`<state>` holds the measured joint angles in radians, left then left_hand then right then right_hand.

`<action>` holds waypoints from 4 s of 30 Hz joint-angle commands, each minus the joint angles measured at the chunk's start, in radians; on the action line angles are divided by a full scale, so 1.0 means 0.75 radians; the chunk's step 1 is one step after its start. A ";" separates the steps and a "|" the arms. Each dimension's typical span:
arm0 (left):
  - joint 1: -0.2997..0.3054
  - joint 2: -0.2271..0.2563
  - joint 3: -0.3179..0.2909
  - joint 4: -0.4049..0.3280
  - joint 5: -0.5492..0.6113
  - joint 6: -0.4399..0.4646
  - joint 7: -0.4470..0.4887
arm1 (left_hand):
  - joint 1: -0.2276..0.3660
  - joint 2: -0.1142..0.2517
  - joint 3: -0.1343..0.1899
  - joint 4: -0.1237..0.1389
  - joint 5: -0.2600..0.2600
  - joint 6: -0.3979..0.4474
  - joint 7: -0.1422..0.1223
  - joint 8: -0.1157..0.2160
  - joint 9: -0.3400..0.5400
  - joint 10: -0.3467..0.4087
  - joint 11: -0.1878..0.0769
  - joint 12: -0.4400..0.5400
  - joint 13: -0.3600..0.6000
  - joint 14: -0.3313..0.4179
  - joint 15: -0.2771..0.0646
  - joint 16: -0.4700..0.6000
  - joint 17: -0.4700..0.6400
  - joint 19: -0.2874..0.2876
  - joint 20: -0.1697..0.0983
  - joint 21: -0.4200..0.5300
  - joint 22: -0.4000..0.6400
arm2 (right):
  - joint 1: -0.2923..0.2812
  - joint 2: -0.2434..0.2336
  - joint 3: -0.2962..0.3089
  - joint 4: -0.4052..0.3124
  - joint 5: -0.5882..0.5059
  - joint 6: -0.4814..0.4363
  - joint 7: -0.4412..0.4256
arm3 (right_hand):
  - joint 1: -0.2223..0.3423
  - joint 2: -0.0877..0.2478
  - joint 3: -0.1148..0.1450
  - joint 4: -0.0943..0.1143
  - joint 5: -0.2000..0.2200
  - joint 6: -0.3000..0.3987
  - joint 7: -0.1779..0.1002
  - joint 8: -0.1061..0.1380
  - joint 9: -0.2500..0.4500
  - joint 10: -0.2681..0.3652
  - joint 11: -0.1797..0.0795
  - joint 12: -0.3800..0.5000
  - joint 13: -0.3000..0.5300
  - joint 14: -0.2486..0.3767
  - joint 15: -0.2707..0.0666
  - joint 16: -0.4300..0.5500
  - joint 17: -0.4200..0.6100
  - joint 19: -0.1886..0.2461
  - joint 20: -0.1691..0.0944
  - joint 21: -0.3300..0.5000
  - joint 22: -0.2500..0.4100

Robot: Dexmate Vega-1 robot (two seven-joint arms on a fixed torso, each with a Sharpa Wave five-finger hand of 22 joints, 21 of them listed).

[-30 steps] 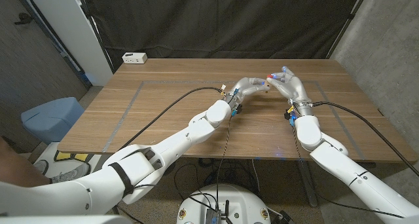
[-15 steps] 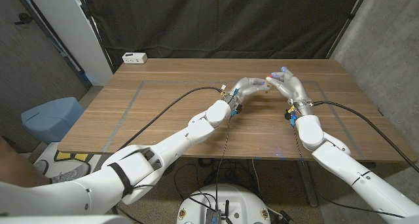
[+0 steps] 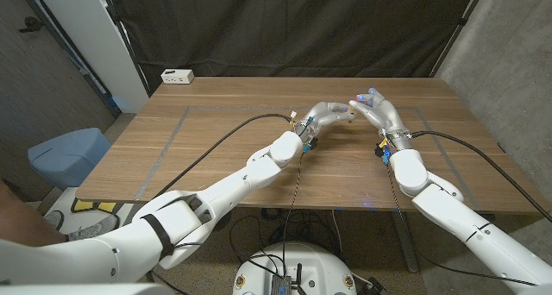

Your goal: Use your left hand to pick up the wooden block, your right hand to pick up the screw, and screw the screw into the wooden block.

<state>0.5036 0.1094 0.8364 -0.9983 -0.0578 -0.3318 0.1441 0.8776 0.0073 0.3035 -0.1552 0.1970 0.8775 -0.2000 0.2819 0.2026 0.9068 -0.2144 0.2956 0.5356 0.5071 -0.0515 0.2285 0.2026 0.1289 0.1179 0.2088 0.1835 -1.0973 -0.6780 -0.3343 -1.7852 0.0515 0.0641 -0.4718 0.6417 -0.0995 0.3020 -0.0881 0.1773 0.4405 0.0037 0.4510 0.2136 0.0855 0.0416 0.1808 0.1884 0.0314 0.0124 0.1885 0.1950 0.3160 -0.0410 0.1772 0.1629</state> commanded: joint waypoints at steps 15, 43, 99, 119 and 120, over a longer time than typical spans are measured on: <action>-0.021 -0.001 -0.005 0.039 0.013 -0.032 0.009 | 0.058 0.073 0.004 0.004 0.004 0.071 0.038 0.008 0.005 0.015 -0.006 0.006 0.004 0.013 -0.125 -0.006 0.002 0.009 0.000 0.003 0.005 | -0.010 -0.122 0.047 -0.139 0.042 -0.136 0.104 | -0.018 0.008 -0.008 -0.014 0.003 -0.045 0.034 -0.038 -0.003 0.025 0.038 0.021 0.002 0.013 0.040 0.010 -0.002 0.001 0.023 0.012 0.005; -0.027 0.007 0.006 0.040 0.054 -0.070 0.032 | 0.064 0.072 0.003 0.002 0.004 0.075 0.034 0.008 0.005 0.017 -0.006 0.004 0.007 0.017 -0.128 -0.005 0.002 0.009 -0.001 0.003 0.005 | -0.023 -0.354 0.155 -0.286 0.043 -0.242 0.277 | 0.031 0.036 0.019 -0.049 0.013 -0.047 0.033 -0.062 -0.009 0.042 0.016 0.025 0.001 0.032 0.032 0.014 -0.007 0.033 0.017 0.019 0.005; -0.027 0.039 0.026 0.014 0.150 -0.085 0.082 | 0.070 0.071 0.001 0.002 0.004 0.076 0.031 0.004 0.006 0.020 -0.007 -0.002 0.010 0.023 -0.132 -0.004 0.003 0.014 -0.005 0.004 0.004 | 0.293 -0.827 0.146 -0.436 0.119 -0.510 0.921 | 0.224 0.040 0.101 -0.111 0.014 -0.130 -0.176 -0.165 -0.007 -0.161 -0.141 -0.006 0.001 -0.097 0.012 -0.011 -0.013 -0.066 0.113 -0.003 0.006; -0.041 0.031 0.036 0.044 0.168 -0.112 0.088 | 0.073 0.071 0.000 0.002 0.003 0.077 0.030 0.003 0.006 0.018 -0.007 -0.005 0.011 0.022 -0.131 -0.005 0.004 0.014 -0.004 0.003 0.004 | 0.577 -0.813 -0.046 -0.423 -0.045 -0.541 1.205 | 0.285 0.047 0.128 -0.116 0.011 -0.129 -0.254 -0.176 -0.003 -0.213 -0.192 -0.003 -0.001 -0.128 0.030 -0.007 -0.013 -0.095 0.128 0.003 0.007; -0.041 0.030 0.037 0.045 0.168 -0.112 0.088 | 0.072 0.072 0.000 0.003 0.004 0.077 0.030 0.003 0.006 0.018 -0.007 -0.005 0.010 0.022 -0.132 -0.005 0.004 0.014 -0.004 0.003 0.004 | 0.591 -0.809 -0.055 -0.421 -0.054 -0.539 1.221 | 0.288 0.048 0.130 -0.117 0.011 -0.128 -0.255 -0.176 -0.003 -0.214 -0.191 -0.003 -0.001 -0.128 0.030 -0.006 -0.012 -0.096 0.129 0.003 0.007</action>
<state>0.4788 0.1368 0.8590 -0.9776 0.0590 -0.4042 0.2057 0.8847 0.0003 0.3003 -0.1583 0.1916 0.8775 -0.2000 0.2778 0.2026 0.9123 -0.2199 0.2916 0.5403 0.5122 -0.0465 0.2285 0.2023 0.1289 0.1179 0.2088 0.1835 -0.7713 -1.2952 -0.2985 -2.1077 0.0835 -0.3273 0.3176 0.8430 -0.0599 0.3890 -0.1761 0.1855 0.3431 -0.1811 0.3245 0.2072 -0.0756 -0.0947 0.1732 0.1861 -0.0598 0.0322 0.1808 0.1862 0.2462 0.0537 0.1773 0.1653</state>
